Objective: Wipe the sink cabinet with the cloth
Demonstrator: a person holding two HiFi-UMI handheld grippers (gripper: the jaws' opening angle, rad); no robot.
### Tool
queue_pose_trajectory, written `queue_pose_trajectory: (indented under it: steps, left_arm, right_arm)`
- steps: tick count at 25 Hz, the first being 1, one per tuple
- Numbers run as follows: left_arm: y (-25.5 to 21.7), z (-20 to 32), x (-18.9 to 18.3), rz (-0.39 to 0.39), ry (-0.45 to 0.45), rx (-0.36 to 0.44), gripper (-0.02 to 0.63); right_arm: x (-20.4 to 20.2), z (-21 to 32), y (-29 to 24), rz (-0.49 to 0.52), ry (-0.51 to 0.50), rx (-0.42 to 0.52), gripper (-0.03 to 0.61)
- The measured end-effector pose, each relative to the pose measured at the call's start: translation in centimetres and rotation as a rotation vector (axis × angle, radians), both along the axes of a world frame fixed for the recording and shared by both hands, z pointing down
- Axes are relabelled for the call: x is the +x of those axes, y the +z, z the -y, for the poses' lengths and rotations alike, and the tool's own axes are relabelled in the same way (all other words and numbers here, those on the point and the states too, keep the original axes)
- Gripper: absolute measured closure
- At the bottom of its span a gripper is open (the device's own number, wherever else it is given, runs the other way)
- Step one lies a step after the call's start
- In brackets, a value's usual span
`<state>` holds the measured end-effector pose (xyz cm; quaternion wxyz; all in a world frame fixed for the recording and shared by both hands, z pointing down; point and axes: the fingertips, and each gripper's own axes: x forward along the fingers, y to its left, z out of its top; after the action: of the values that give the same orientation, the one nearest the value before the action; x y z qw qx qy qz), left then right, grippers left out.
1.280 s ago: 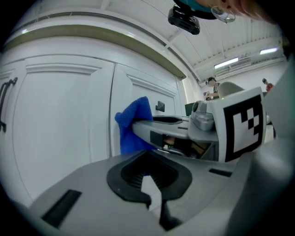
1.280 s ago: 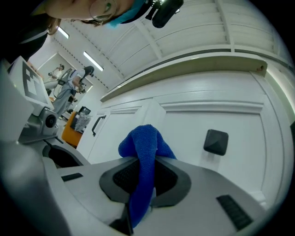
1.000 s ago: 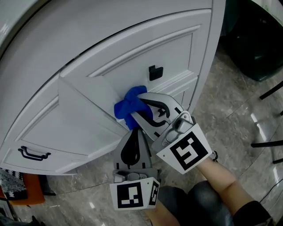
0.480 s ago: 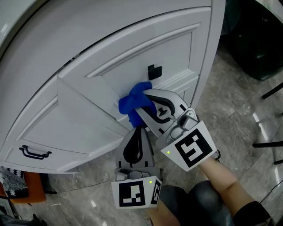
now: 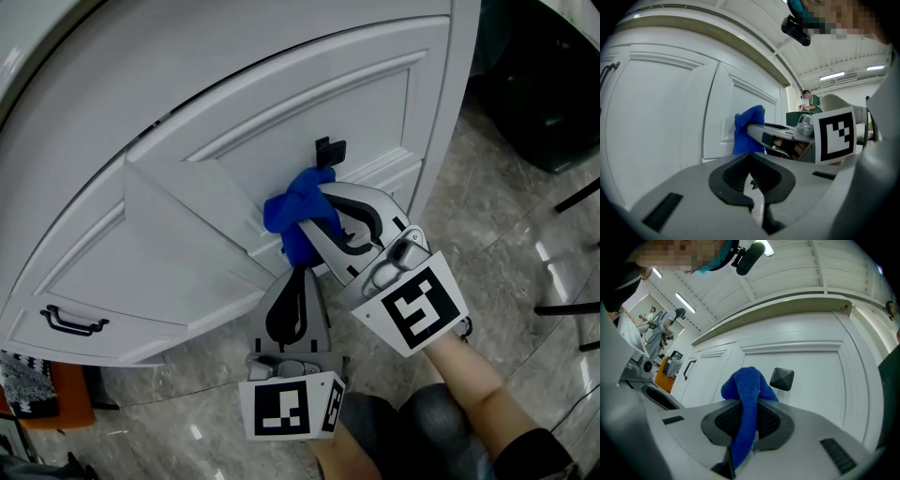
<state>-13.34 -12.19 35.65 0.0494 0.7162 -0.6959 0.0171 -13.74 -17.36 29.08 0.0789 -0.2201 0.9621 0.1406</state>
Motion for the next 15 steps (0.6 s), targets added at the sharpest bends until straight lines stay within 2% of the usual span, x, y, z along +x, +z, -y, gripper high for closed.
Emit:
queue_pose_trajectory:
  steps: [15]
  left_arm:
    - [-0.16,-0.19,0.12,-0.001,0.005,0.001,0.609]
  right_arm:
    - [0.91,0.67,-0.09,-0.001,0.022,-0.002,0.518]
